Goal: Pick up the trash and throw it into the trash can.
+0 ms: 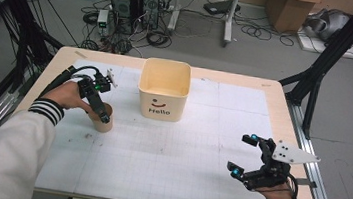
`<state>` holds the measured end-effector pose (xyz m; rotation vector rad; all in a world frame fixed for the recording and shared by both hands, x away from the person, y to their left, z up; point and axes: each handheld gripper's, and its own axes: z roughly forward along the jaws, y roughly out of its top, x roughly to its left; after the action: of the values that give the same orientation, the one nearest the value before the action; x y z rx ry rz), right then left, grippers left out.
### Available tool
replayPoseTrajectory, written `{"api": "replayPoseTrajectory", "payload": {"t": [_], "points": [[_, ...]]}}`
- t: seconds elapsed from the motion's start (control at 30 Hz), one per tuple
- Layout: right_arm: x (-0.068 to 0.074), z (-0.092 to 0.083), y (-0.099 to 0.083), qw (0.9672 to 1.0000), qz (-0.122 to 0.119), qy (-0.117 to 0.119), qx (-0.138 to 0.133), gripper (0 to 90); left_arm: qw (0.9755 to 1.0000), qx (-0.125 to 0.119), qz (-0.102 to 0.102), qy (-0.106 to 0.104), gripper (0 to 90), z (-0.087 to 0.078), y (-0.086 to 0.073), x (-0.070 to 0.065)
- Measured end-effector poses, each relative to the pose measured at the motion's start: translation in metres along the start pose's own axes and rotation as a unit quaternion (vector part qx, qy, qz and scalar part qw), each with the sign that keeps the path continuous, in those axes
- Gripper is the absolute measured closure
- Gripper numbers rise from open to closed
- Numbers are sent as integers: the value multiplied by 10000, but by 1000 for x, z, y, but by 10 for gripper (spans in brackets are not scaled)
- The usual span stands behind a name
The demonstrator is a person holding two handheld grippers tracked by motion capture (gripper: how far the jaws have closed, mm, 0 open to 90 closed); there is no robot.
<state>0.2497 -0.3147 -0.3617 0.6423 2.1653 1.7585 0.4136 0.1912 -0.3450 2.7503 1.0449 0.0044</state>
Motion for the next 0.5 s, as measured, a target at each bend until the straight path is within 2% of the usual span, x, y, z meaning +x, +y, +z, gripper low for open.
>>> {"api": "replayPoseTrajectory", "payload": {"t": [0.37,0.5], "points": [[0,0,0,10000,2,-4,-12,3,10000,-15,42,75,18,9,-1,-2],[-1,0,-1,10000,16,-15,-21,3,9997,29,113,194,18,13,-1,-4]]}}
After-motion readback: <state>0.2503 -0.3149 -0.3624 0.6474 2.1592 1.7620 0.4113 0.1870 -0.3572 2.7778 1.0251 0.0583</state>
